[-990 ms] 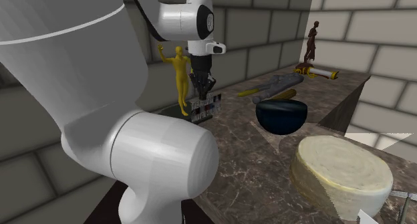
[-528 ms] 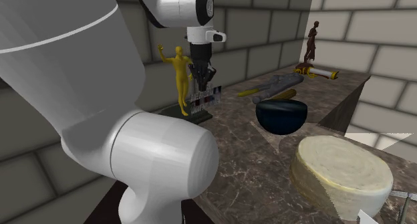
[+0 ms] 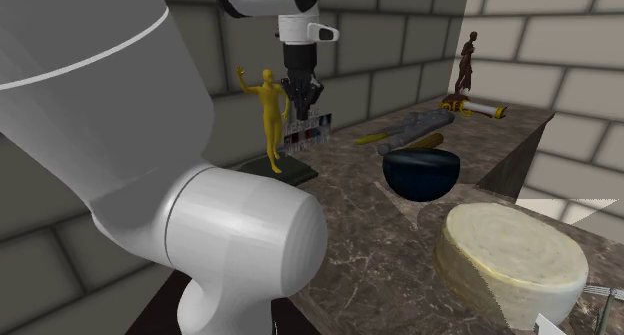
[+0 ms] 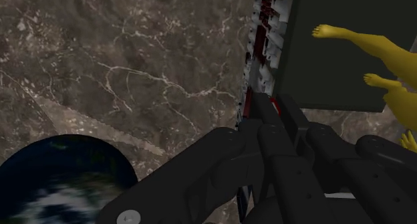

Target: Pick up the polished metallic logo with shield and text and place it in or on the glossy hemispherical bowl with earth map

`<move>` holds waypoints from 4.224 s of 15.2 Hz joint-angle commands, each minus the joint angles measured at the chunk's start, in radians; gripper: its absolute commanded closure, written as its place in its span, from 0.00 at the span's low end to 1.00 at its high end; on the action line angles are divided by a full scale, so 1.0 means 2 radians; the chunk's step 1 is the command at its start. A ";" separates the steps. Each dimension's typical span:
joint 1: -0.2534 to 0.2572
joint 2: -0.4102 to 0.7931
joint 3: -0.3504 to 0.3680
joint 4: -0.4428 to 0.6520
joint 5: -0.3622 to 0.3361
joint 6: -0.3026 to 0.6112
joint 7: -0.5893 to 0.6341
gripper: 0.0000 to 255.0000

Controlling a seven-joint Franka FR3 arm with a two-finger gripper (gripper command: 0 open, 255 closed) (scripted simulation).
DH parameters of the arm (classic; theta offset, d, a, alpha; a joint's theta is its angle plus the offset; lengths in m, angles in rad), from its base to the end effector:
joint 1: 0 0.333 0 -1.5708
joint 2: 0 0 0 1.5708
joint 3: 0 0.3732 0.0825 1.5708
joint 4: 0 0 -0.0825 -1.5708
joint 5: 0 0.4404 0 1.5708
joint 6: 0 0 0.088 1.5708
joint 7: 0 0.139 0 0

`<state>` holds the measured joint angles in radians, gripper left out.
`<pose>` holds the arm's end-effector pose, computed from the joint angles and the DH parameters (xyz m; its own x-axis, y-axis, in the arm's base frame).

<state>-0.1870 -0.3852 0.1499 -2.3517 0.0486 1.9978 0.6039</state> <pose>0.4674 -0.0099 0.4778 0.7831 -0.6212 0.0295 -0.6214 -0.7835 -0.0066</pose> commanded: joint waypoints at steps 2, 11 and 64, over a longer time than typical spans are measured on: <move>-0.001 -0.004 -0.002 0.016 0.000 -0.020 -0.001 1.00; -0.001 -0.011 -0.004 0.071 -0.001 -0.082 -0.002 1.00; -0.116 0.197 -0.194 0.216 -0.020 -0.020 -0.297 1.00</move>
<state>-0.4202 0.0088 -0.2389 -1.9118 0.0086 1.9489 0.0085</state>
